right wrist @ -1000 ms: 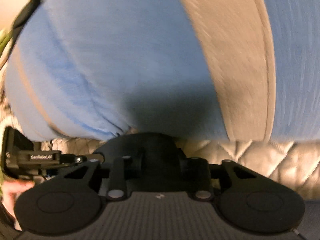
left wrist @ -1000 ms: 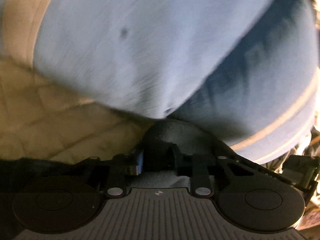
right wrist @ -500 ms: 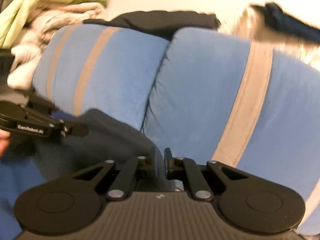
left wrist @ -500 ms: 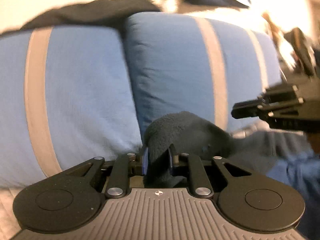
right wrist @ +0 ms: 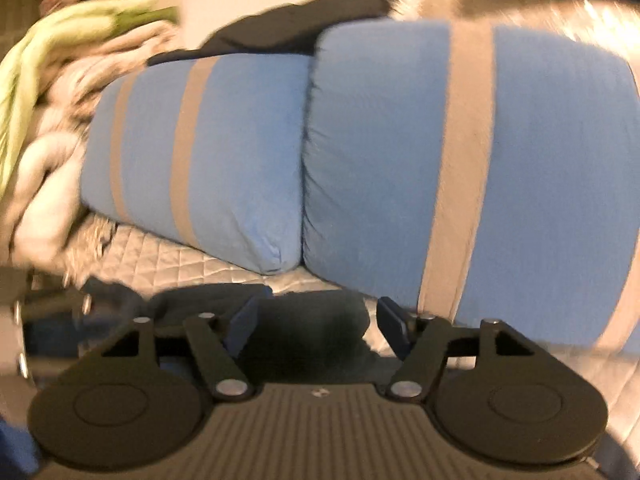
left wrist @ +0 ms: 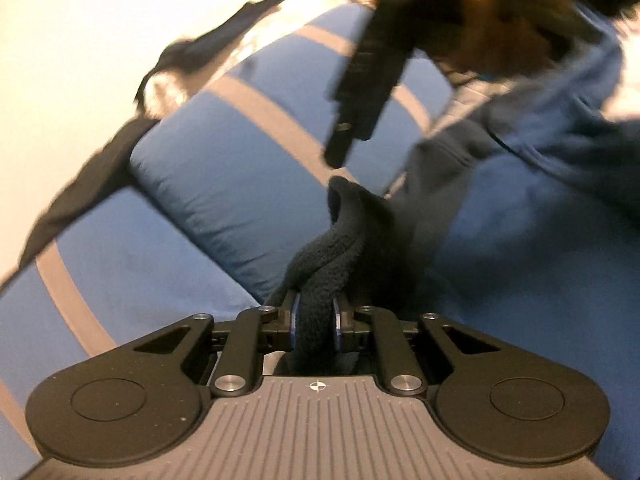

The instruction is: Fold clothes

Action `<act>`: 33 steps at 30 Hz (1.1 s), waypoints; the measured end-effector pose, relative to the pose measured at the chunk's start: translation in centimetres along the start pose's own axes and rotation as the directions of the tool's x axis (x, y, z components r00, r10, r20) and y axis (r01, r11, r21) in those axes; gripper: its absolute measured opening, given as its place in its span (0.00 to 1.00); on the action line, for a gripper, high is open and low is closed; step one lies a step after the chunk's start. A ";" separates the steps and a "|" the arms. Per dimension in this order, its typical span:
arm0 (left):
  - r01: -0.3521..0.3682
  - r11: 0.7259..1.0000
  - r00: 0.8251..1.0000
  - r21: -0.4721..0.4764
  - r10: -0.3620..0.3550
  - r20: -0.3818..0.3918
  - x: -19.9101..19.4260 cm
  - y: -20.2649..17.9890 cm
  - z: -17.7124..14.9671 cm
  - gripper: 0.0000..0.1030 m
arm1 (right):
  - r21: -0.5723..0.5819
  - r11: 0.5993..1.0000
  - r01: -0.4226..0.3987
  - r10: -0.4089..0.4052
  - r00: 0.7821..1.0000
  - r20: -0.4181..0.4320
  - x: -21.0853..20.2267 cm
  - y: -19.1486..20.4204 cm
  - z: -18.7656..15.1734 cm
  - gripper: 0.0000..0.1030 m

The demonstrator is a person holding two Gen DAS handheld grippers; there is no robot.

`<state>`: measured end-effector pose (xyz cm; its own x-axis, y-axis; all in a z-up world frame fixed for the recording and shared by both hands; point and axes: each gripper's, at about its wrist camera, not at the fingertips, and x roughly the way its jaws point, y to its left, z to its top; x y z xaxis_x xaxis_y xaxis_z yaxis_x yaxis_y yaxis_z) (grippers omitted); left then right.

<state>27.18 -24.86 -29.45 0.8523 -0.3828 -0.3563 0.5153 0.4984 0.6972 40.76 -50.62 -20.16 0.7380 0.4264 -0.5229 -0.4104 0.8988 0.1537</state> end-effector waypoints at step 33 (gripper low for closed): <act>-0.038 0.862 0.892 -0.506 -0.199 -0.406 5.4 5.4 0.4 0.56 | -0.053 0.992 0.116 -0.125 0.965 -0.231 -1.1 2.7 -8.8 0.14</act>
<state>34.54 -24.55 -27.36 0.6937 -0.1249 -0.7093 0.4573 0.8373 0.2998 34.17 -49.55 -26.56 0.6397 0.2755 -0.7176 -0.3498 0.9356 0.0474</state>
